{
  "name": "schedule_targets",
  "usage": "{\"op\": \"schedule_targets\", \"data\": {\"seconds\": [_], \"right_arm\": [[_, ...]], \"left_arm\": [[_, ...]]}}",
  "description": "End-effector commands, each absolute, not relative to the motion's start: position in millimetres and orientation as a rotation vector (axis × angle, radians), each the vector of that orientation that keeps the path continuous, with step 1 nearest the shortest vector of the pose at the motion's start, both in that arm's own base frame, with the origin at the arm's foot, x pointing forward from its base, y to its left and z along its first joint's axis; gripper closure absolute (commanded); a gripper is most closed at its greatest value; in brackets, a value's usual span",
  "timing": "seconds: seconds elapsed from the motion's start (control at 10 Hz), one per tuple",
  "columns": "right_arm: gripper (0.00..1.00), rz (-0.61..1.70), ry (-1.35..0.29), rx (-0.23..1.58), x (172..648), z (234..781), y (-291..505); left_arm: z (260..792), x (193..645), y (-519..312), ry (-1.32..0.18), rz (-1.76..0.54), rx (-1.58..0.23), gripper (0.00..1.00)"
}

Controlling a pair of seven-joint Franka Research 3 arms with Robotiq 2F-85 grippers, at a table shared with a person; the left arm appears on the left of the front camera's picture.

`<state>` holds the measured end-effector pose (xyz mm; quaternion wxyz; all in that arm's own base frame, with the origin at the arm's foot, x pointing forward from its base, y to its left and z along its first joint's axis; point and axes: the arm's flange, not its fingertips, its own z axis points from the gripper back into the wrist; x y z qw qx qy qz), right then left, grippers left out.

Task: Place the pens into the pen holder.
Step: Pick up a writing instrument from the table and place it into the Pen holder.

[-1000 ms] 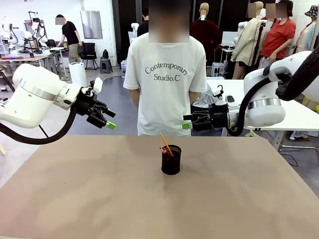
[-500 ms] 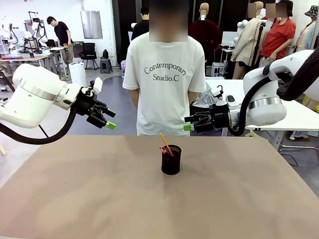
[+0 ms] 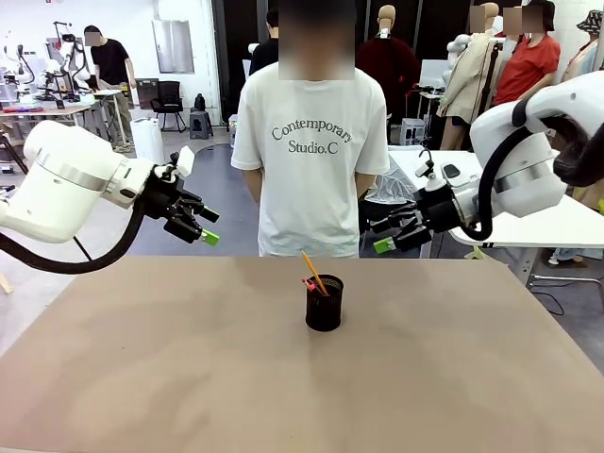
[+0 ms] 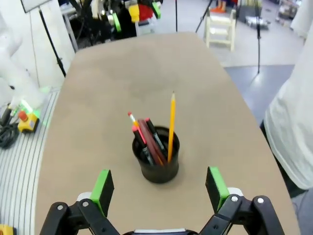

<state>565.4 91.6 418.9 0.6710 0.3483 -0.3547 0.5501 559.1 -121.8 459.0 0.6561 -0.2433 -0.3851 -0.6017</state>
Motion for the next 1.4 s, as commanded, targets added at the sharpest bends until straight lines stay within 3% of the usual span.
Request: {"op": "schedule_targets", "data": {"seconds": [0.0,0.7,1.3], "right_arm": [[0.00,1.274,-0.693,0.683,566.2,433.4,77.7],[0.00,1.388,-0.630,0.547,570.2,464.7,24.9],[0.00,1.348,-0.627,0.643,601.8,471.9,14.8]], "left_arm": [[459.5,558.9,-120.7,-0.871,-1.365,-0.548,0.00],[459.5,558.9,-120.7,-0.871,-1.365,-0.548,0.00],[459.5,558.9,-120.7,-0.871,-1.365,-0.548,0.00]]}}
